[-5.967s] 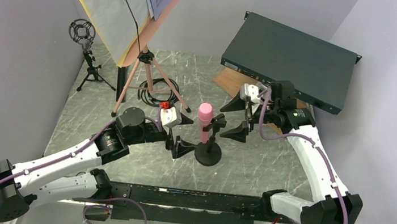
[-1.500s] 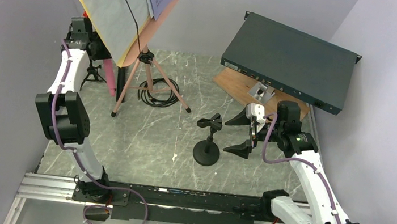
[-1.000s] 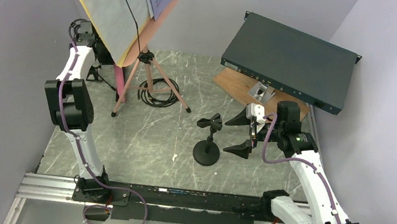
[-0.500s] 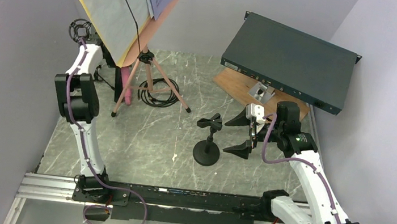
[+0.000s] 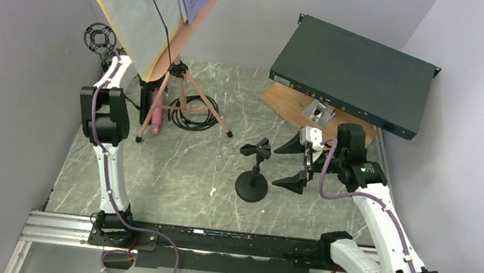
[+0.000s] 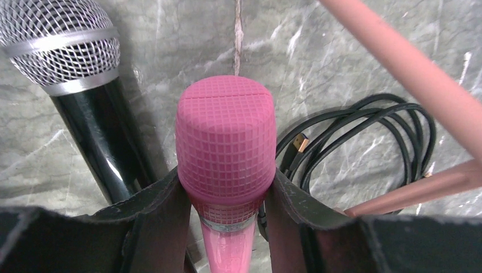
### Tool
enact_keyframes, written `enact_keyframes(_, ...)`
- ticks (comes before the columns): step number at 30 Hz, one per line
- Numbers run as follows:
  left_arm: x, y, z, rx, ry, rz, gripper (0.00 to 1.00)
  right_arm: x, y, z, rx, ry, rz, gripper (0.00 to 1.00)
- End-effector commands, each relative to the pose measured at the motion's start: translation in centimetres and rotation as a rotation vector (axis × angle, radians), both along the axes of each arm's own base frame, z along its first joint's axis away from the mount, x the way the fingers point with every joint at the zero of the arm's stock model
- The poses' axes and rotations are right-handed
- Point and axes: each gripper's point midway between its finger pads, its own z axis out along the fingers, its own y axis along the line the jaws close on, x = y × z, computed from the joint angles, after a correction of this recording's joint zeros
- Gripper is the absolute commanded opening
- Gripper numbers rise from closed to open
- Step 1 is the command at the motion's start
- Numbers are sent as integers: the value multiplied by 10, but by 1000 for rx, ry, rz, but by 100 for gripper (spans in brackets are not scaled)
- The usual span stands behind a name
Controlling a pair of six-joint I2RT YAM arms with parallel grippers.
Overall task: Pack up the instrument practice props
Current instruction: Place the microphone at the center of the board.
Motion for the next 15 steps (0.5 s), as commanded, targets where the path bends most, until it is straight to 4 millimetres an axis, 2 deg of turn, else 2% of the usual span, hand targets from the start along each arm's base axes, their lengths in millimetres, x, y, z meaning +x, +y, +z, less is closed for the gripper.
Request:
enact_keyframes(1, -4, -1, 0, 34, 26, -13, 27, -4, 2, 5, 29, -26, 36, 99)
enact_keyframes(8, -5, 1, 7, 37, 15, 14, 32, -4, 2, 5, 29, -26, 36, 99)
enact_keyframes(15, -8, 0, 28, 24, -37, 50, 41, -4, 2, 4, 29, -26, 34, 99)
